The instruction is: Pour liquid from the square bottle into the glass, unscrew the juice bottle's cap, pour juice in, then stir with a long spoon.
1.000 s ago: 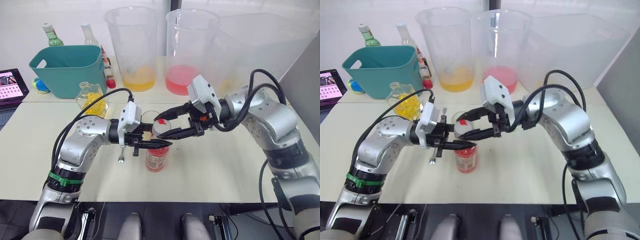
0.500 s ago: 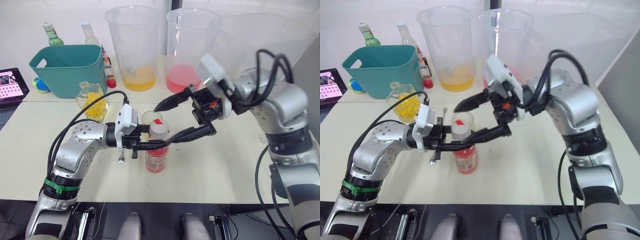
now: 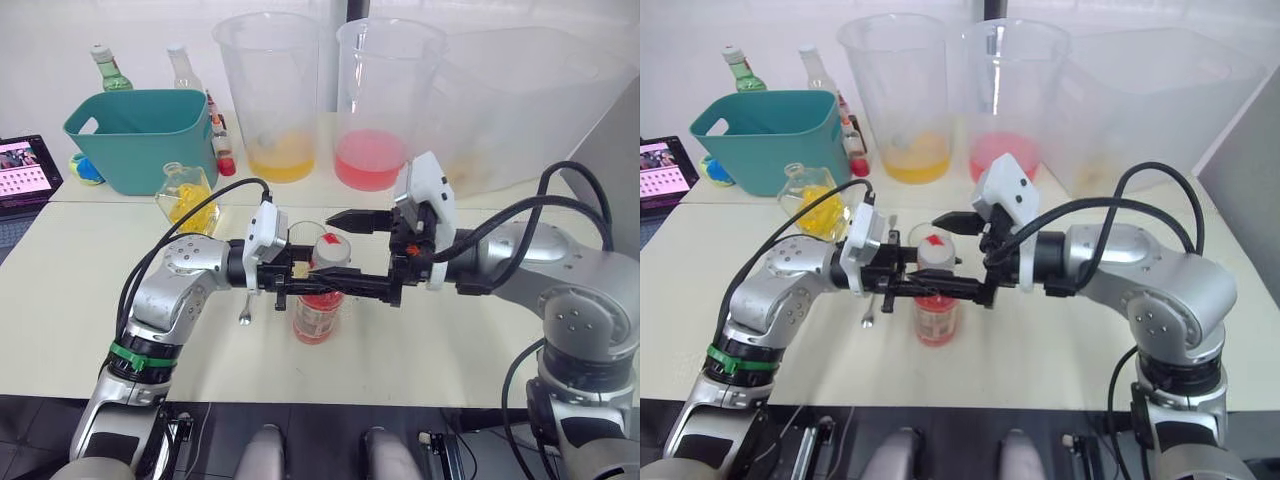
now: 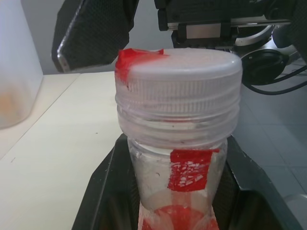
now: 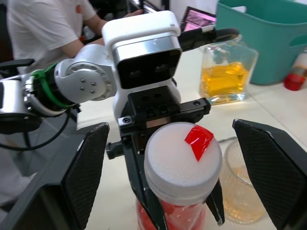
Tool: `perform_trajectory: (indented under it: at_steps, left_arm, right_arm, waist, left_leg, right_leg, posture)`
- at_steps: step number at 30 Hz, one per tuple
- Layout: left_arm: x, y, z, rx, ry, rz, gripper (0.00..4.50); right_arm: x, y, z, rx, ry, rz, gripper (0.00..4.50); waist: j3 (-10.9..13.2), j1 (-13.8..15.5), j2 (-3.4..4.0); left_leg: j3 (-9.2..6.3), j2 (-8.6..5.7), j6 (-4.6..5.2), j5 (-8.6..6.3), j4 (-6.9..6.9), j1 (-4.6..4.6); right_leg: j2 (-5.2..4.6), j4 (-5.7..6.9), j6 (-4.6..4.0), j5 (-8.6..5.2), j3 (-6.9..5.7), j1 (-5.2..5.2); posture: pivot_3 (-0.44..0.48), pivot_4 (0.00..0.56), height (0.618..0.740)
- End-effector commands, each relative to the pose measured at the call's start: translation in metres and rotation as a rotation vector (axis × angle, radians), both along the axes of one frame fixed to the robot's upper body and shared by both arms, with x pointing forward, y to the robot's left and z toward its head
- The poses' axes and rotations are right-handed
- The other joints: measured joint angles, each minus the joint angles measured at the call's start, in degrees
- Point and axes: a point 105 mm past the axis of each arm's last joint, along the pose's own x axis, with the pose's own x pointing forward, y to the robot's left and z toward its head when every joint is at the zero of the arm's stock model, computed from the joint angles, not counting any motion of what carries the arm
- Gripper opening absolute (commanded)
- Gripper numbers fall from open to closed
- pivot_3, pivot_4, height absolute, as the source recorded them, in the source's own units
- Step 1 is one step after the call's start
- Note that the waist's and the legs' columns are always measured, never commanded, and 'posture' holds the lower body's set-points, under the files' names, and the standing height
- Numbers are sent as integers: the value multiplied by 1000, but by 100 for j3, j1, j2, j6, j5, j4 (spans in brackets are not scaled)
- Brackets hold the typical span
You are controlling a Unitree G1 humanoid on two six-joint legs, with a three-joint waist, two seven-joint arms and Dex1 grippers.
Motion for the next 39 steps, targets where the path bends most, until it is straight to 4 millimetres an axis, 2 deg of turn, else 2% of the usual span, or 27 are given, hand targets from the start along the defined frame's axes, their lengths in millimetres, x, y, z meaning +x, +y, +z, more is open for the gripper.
perform_trajectory:
  at_steps: [1,3,4,11,12,17,23,31,34,35,37,39]
  left_arm:
    - [0,-4,-16,48,46,-10,1523]
    - [1,-3,-16,49,44,-9,1523]
    - [1,-3,-15,49,44,-8,1523]
    - [2,0,-14,49,37,13,1523]
    - [1,1,-14,50,36,16,1523]
    - [1,8,-12,59,30,49,1523]
    - [-1,19,-12,81,22,86,1523]
    - [-10,20,-12,93,11,98,1523]
    - [-11,18,-12,94,9,98,1523]
    - [-11,18,-12,95,11,97,1523]
    - [-12,18,-12,97,16,95,1523]
    - [-13,18,-13,98,19,94,1523]
  right_arm:
    - [-3,0,6,30,-40,-37,4372]
    - [-1,0,6,44,-37,-52,4372]
    - [0,0,6,50,-36,-58,4136]
    - [2,1,2,57,-16,-54,1857]
    - [2,2,2,58,-15,-48,1681]
    - [-1,12,-1,15,-31,91,1681]
    - [-15,30,3,-93,-101,459,1681]
    - [-9,30,-4,-294,-183,764,1681]
    - [-3,28,0,-335,-167,802,1681]
    - [-2,27,2,-342,-157,804,2682]
    - [1,24,7,-356,-158,799,2950]
    - [2,22,11,-361,-165,791,3693]
  waist:
    - [0,-3,0]
    - [0,-6,0]
    - [0,-7,0]
    - [0,-11,0]
    - [0,-12,1]
    - [0,-31,1]
    - [0,-76,1]
    - [0,-130,1]
    - [0,-147,2]
    - [0,-146,2]
    - [1,-150,2]
    - [1,-149,2]
  left_leg:
    - [0,0,0,0,0,0]
    - [0,1,0,0,-1,1]
    - [0,1,0,0,-1,1]
    - [0,1,0,0,-1,1]
    - [0,1,0,0,-1,1]
    - [0,2,0,0,-2,3]
    - [0,6,0,0,-7,8]
    - [0,6,1,0,-14,6]
    - [-1,6,1,0,-17,7]
    - [-1,6,1,0,-18,7]
    - [-2,5,0,0,-19,7]
    - [-3,5,0,0,-21,6]
  right_leg:
    - [0,0,0,0,0,0]
    - [0,0,0,0,0,-1]
    - [0,0,0,0,0,-1]
    - [0,-1,0,0,0,0]
    - [1,-1,0,0,0,0]
    - [1,-1,0,0,0,0]
    - [6,-3,0,-1,0,-2]
    - [6,-3,0,0,0,-4]
    - [7,-2,0,0,-1,-5]
    - [6,-2,0,0,-1,-6]
    - [7,-1,0,0,-1,-6]
    - [6,-1,0,0,0,-8]
  posture:
    - [0,150,740]
    - [0,150,740]
    - [0,150,740]
    - [0,150,740]
    - [0,150,740]
    - [0,150,740]
    - [0,150,740]
    - [0,150,740]
    - [0,150,740]
    - [0,150,740]
    - [0,150,740]
    - [0,150,740]
